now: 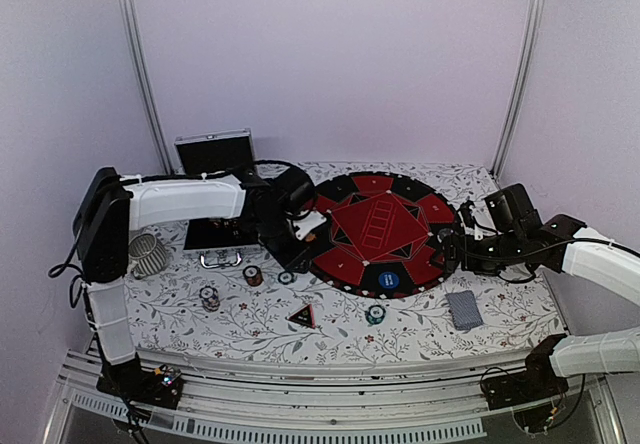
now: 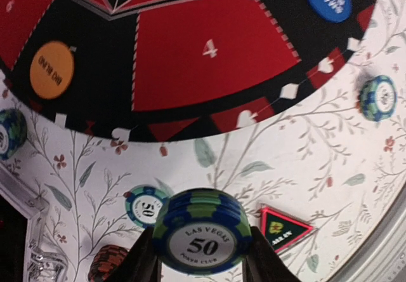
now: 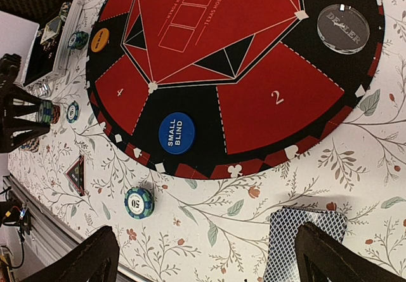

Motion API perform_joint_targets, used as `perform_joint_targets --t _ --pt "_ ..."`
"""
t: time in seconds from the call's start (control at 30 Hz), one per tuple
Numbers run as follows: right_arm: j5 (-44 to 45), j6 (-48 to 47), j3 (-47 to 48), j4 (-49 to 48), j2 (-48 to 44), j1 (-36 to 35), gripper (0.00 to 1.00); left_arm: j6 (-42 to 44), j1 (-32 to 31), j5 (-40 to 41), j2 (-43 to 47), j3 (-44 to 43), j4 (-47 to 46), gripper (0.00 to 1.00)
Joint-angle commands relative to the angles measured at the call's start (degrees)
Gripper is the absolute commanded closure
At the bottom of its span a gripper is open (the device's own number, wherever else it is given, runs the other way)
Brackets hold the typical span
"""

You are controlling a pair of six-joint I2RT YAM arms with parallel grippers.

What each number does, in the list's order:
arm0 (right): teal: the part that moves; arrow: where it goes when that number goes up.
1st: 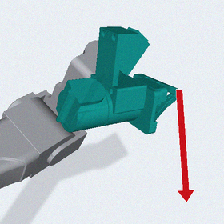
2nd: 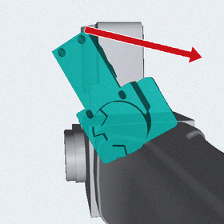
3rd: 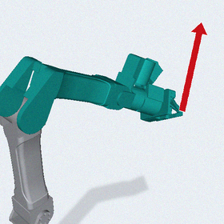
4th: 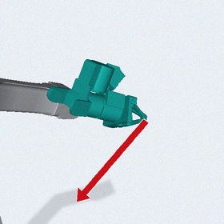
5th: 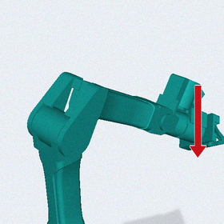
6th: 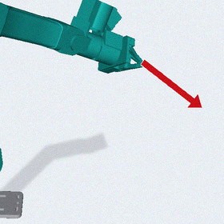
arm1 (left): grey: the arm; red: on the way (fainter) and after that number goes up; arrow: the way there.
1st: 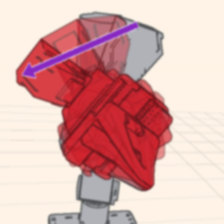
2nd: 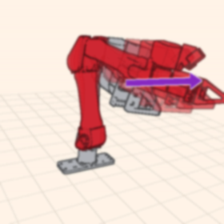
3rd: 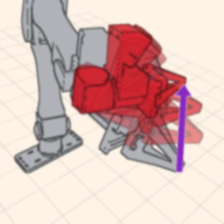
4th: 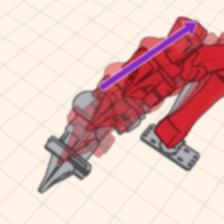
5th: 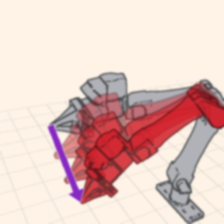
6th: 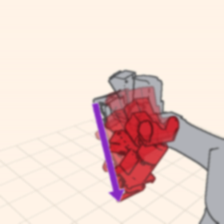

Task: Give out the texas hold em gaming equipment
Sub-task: Pick up the pile of poker chips from the pile of poker chips, then place the pile of poker chips at the center of the board.

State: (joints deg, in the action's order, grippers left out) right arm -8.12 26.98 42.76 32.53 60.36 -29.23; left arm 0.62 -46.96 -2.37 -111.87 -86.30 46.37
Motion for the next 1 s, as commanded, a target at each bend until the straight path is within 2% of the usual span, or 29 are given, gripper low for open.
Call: perform_joint_targets --t 0.0,0.1,0.23,0.5,0.8,0.97 --pt "-0.3 -0.1 0.3 -0.4 -0.8 0.1 0.01 0.0 -6.2 -3.1 1.6 -4.3 1.9 1.00" --pt "-0.2 0.1 0.2 -0.4 -1.2 0.1 0.01 0.0 -12.5 -5.9 -0.2 -8.7 1.8 1.00" --pt "-0.1 0.1 0.2 -0.4 -1.5 0.0 0.01 0.8 -19.3 -7.9 -7.4 -16.3 2.7 1.00" --pt "0.1 0.1 -0.2 -0.3 -1.7 0.1 0.01 3.1 -27.3 -6.5 -20.0 -29.1 6.7 1.00" --pt "0.2 0.2 -0.4 -0.3 -1.8 0.1 0.01 4.2 -28.3 -1.2 -30.3 -40.7 7.7 1.00" --pt "1.3 0.3 -0.6 0.1 -2.5 0.1 0.01 3.8 -27.4 0.4 -34.5 -43.8 10.0 1.00"
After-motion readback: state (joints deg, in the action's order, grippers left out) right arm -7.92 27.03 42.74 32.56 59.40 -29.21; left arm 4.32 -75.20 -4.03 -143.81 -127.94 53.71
